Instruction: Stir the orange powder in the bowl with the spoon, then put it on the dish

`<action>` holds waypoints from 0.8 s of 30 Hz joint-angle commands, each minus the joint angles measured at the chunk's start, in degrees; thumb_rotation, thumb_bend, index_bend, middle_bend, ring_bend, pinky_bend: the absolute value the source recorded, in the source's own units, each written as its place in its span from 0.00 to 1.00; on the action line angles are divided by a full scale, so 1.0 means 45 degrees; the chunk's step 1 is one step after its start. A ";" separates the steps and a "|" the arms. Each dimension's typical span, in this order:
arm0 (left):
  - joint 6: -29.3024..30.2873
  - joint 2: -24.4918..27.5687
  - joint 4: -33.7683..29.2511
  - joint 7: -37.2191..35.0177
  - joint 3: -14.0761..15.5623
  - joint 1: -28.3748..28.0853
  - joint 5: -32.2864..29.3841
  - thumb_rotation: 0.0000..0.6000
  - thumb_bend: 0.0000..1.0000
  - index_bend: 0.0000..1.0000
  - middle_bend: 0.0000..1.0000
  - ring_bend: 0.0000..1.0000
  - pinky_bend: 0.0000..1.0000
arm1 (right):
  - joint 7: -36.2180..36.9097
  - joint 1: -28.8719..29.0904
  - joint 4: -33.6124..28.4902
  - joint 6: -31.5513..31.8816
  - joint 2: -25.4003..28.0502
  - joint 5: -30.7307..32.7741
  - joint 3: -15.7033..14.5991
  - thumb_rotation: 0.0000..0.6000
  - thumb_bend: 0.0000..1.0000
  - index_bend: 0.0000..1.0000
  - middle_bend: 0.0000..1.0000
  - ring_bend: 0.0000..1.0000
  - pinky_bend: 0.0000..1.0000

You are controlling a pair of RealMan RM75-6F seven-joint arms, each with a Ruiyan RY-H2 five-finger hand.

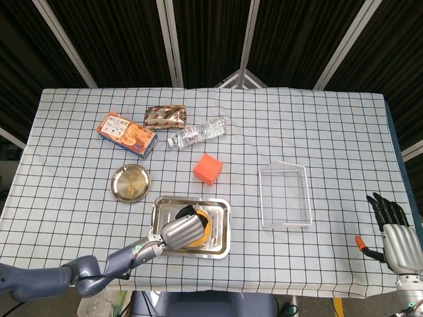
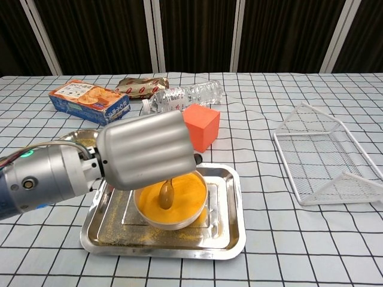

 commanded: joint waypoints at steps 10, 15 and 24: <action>0.0153 -0.0691 0.0369 0.0355 -0.0613 -0.0214 -0.0438 1.00 0.71 0.78 1.00 0.95 0.97 | 0.0027 -0.0008 0.0015 0.0022 0.0002 -0.0028 -0.0007 1.00 0.36 0.00 0.00 0.00 0.00; 0.0186 -0.0492 0.0130 0.0196 -0.0426 -0.0228 -0.0343 1.00 0.71 0.78 1.00 0.95 0.97 | 0.0053 -0.0009 0.0028 0.0017 0.0010 -0.0035 -0.0012 1.00 0.36 0.00 0.00 0.00 0.00; 0.0611 0.0272 -0.0610 -0.0016 -0.0427 -0.0094 -0.0247 1.00 0.71 0.78 1.00 0.95 0.97 | 0.0016 -0.0017 -0.0001 0.0026 0.0010 -0.0053 -0.0027 1.00 0.36 0.00 0.00 0.00 0.00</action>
